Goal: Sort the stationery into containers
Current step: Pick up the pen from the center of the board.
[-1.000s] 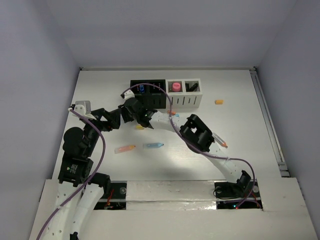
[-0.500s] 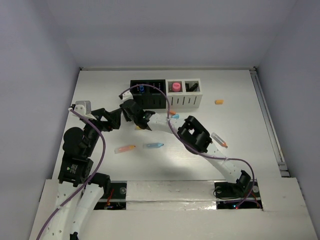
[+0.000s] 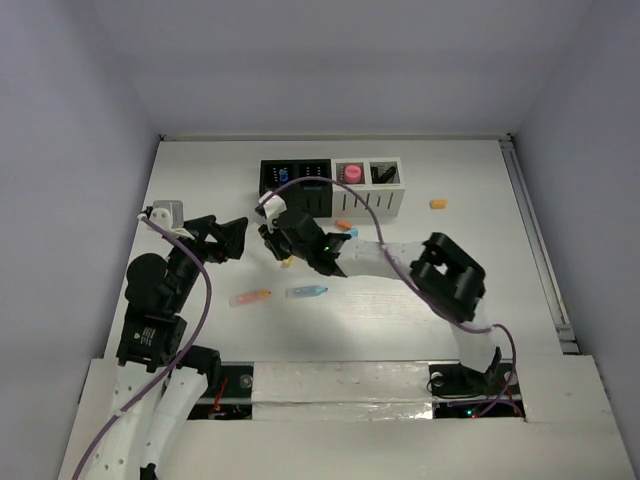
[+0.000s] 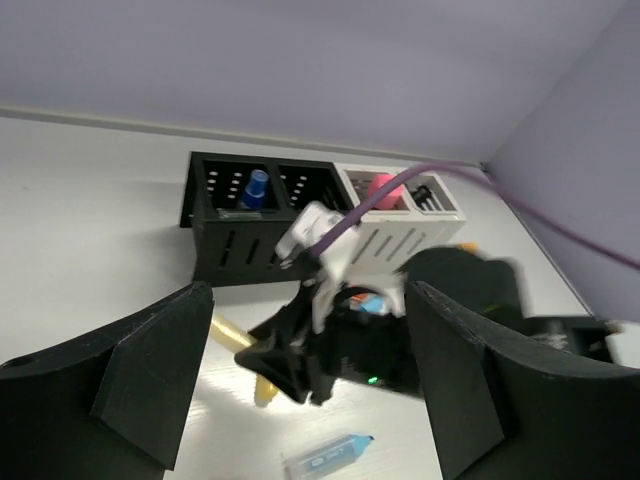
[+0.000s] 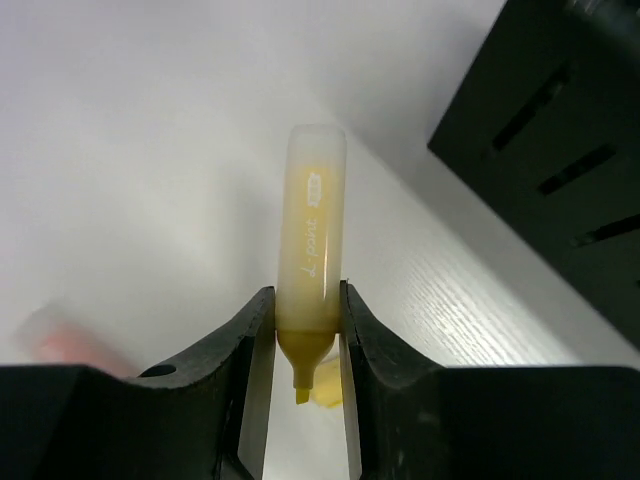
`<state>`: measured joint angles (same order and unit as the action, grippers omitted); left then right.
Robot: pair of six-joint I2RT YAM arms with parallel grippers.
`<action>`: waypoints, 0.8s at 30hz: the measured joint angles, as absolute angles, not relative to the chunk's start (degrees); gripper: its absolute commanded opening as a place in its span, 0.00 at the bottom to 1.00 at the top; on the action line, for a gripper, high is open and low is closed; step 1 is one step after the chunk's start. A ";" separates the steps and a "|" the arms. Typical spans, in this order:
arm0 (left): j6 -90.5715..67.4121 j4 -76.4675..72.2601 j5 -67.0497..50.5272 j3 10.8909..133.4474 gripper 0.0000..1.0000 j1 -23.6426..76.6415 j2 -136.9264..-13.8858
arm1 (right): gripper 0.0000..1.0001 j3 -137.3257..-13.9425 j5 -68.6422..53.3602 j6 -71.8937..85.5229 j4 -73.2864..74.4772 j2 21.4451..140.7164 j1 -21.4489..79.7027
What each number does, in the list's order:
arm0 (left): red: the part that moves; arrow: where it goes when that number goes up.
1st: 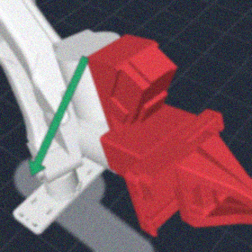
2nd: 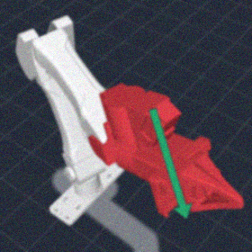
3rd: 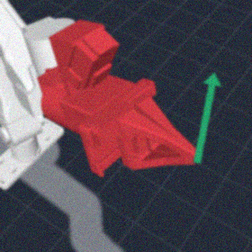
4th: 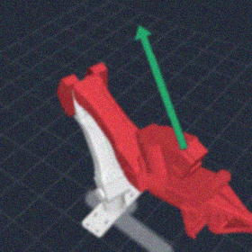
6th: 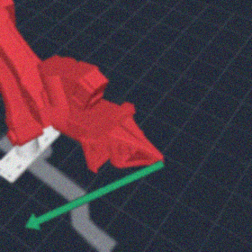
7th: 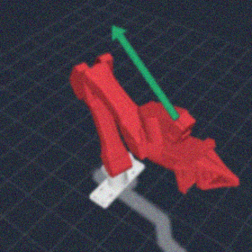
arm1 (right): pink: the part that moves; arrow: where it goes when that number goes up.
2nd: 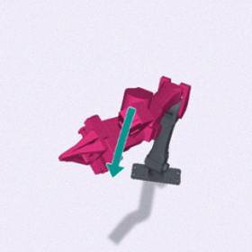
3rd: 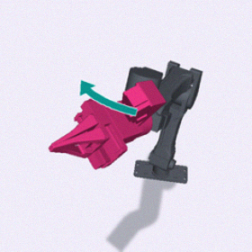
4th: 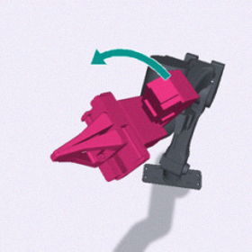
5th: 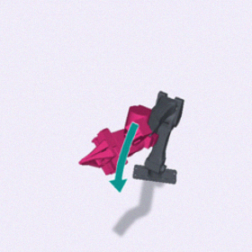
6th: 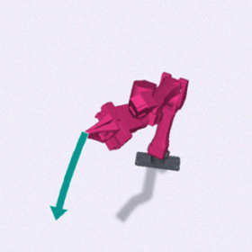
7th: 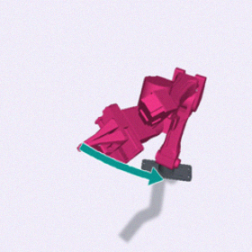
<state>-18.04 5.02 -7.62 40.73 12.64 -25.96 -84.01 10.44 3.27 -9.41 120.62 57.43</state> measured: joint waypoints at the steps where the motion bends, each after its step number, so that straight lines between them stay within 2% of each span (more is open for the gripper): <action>1: -18.44 4.86 -8.60 40.80 0.74 12.62 -26.30 | 0.16 -82.30 9.23 2.00 -9.52 117.45 57.43; 7: -23.57 4.21 -18.20 44.10 0.72 12.64 -31.66 | 0.15 -73.12 -0.01 -4.27 -8.75 96.73 56.51; 10: -26.33 3.31 -22.33 44.84 0.72 12.64 -34.35 | 0.15 -71.16 -4.58 -5.61 -6.33 90.15 54.98; 18: -33.23 0.91 -30.02 43.64 0.72 12.60 -41.17 | 0.14 -69.01 -11.22 -7.97 4.10 81.80 52.93; 24: -36.77 -1.93 -32.14 39.68 0.69 12.14 -43.16 | 0.14 -67.42 -14.79 -7.95 6.98 80.09 52.95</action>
<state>-36.77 -1.93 -32.14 39.68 12.14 -43.16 -67.42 -14.79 -7.94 6.98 80.09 52.95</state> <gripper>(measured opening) 0.709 0.331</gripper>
